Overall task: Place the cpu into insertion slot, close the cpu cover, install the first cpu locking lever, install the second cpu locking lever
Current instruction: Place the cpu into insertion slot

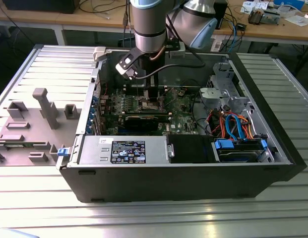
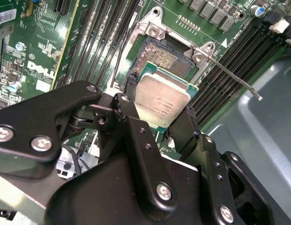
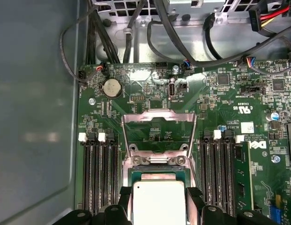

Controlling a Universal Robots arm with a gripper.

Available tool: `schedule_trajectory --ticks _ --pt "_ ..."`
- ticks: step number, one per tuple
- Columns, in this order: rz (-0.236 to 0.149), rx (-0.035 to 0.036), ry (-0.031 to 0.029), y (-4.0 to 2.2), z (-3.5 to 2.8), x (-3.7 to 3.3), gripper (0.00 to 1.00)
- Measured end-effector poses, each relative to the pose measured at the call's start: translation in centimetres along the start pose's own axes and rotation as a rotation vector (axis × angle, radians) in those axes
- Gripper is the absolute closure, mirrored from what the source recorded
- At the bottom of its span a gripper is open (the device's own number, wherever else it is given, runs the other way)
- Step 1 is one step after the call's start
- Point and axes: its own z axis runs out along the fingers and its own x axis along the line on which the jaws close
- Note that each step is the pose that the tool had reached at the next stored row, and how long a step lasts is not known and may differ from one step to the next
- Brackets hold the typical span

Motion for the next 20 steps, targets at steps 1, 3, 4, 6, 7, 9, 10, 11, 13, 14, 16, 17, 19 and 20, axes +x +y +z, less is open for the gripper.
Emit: schedule_trajectory --ticks 1,3,4,6,7,9,10,11,13,14,16,17,19,20 --pt "0.0 0.0001 -0.0002 0.0 0.01 0.0 0.45" --pt "0.0 -0.0001 0.0001 -0.01 0.11 0.0 0.45" --pt "0.0 -0.0001 0.0002 -0.01 0.13 0.0 0.45" --pt "0.0 -0.0001 0.0001 -0.02 0.17 0.0 0.45" --pt "0.0 -0.0001 0.0001 -0.02 0.19 0.0 0.45" --pt "0.0 0.0 0.0 -0.03 0.25 -0.01 0.45" --pt "0.0 0.0 0.0 -0.03 0.27 -0.01 0.45" --pt "0.0 0.0 0.0 -0.03 0.31 -0.01 0.45" --pt "0.0 0.0 0.0 -0.04 0.35 -0.01 0.45" --pt "0.0 0.0 0.0 -0.04 0.35 -0.01 0.45" --pt "0.0 -0.0001 0.0001 -0.04 0.36 -0.01 0.45" --pt "0.0 0.0 0.0 -0.04 0.35 -0.01 0.45" --pt "0.0 0.0 0.0 -0.04 0.36 -0.01 0.45" --pt "0.0 0.0 0.0 -0.04 0.36 -0.01 0.45"
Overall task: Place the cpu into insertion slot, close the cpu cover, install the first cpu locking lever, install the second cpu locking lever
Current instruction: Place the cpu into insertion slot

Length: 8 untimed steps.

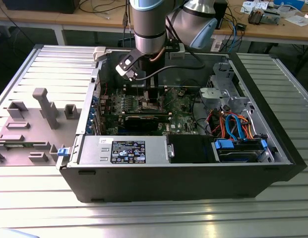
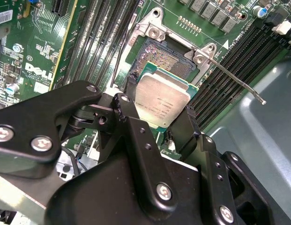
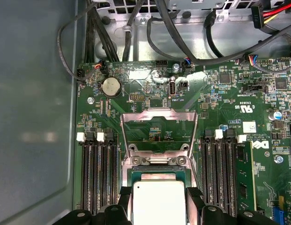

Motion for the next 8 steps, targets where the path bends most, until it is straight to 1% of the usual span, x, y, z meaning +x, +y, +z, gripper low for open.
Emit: schedule_trajectory --ticks 5,8 --pt "0.0 -0.0001 0.0 -0.07 0.27 -0.01 0.45" --pt "0.0 -0.0001 0.0001 -0.15 0.73 -0.03 0.45"
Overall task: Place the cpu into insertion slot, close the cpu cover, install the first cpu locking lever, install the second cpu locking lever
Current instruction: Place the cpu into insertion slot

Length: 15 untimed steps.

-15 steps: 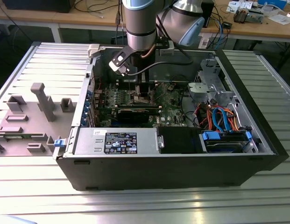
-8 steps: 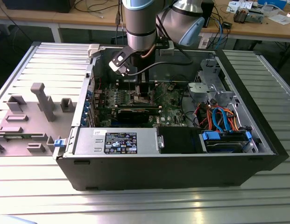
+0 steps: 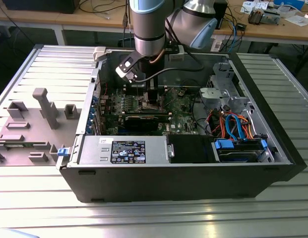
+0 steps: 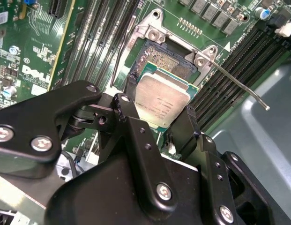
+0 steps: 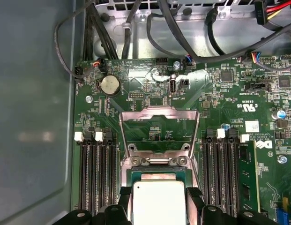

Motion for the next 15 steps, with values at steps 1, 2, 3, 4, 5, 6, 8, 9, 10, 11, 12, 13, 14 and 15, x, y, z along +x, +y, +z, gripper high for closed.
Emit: schedule_trajectory --ticks 1,2,3,4,5,6,8,9,10,11,12,13,14,15 --pt "0.0 -0.0001 0.0 -0.03 0.11 0.0 0.45" --pt "0.0 0.0001 -0.0001 -0.09 0.2 -0.01 0.45" --pt "0.0 0.0002 -0.0003 -0.09 0.2 -0.01 0.45" --pt "0.0 0.0001 -0.0002 -0.1 0.21 -0.01 0.45" --pt "0.0 0.0 -0.0001 -0.12 0.22 -0.01 0.45" --pt "0.0 0.0001 -0.0001 -0.13 0.21 -0.01 0.45" --pt "0.0 0.0 -0.0001 -0.13 0.21 -0.01 0.45" --pt "0.0 0.0001 -0.001 -0.14 0.21 -0.02 0.45" --pt "0.0 0.0001 -0.0026 -0.14 0.22 -0.01 0.45" --pt "0.0 0.0001 -0.0033 -0.14 0.22 -0.01 0.45" --pt "0.0 0.0001 -0.0037 -0.14 0.22 -0.01 0.45" --pt "0.0 0.0001 -0.0045 -0.15 0.23 -0.01 0.45" --pt "0.0 -0.0001 -0.006 -0.19 0.26 0.01 0.45" --pt "-0.001 0.0 -0.0068 -0.21 0.29 0.01 0.45"
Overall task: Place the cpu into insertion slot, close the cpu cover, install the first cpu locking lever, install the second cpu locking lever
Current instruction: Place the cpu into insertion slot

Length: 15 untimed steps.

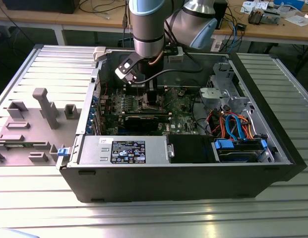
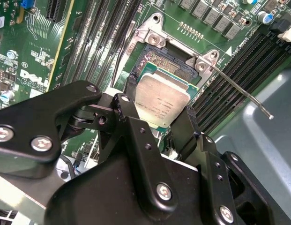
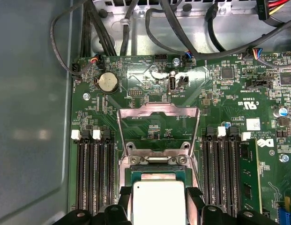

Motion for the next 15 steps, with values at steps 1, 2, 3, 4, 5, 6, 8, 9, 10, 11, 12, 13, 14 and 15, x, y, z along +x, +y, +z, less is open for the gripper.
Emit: schedule_trajectory --ticks 1,2,3,4,5,6,8,9,10,11,12,13,14,15 --pt "0.0 0.0 -0.001 -0.03 0.07 0.01 0.45" --pt "0.0 0.0001 -0.0013 -0.04 0.16 0.02 0.45" --pt "0.0 0.0001 -0.0014 -0.05 0.23 0.02 0.45" --pt "0.0 0.0001 -0.0015 -0.07 0.3 0.02 0.45" --pt "0.0 0.0001 -0.0015 -0.1 0.39 0.02 0.45" --pt "0.0 0.0001 -0.0015 -0.14 0.45 0.02 0.45" --pt "0.0 0.0001 -0.0016 -0.21 0.65 0.02 0.45" --pt "0.0 0.0001 -0.0015 -0.24 0.79 0.03 0.45" --pt "0.0 0.0001 -0.0015 -0.25 0.89 0.05 0.45" --pt "0.0 0.0003 -0.0014 -0.27 1.07 0.09 0.45" --pt "0.0 0.0004 -0.0015 -0.27 1.2 0.1 0.45" --pt "0.0 0.0005 -0.0016 -0.29 1.32 0.1 0.45" --pt "0.0 0.0006 -0.0016 -0.3 1.42 0.09 0.45" --pt "0.0 0.0006 -0.0016 -0.31 1.51 0.09 0.45"
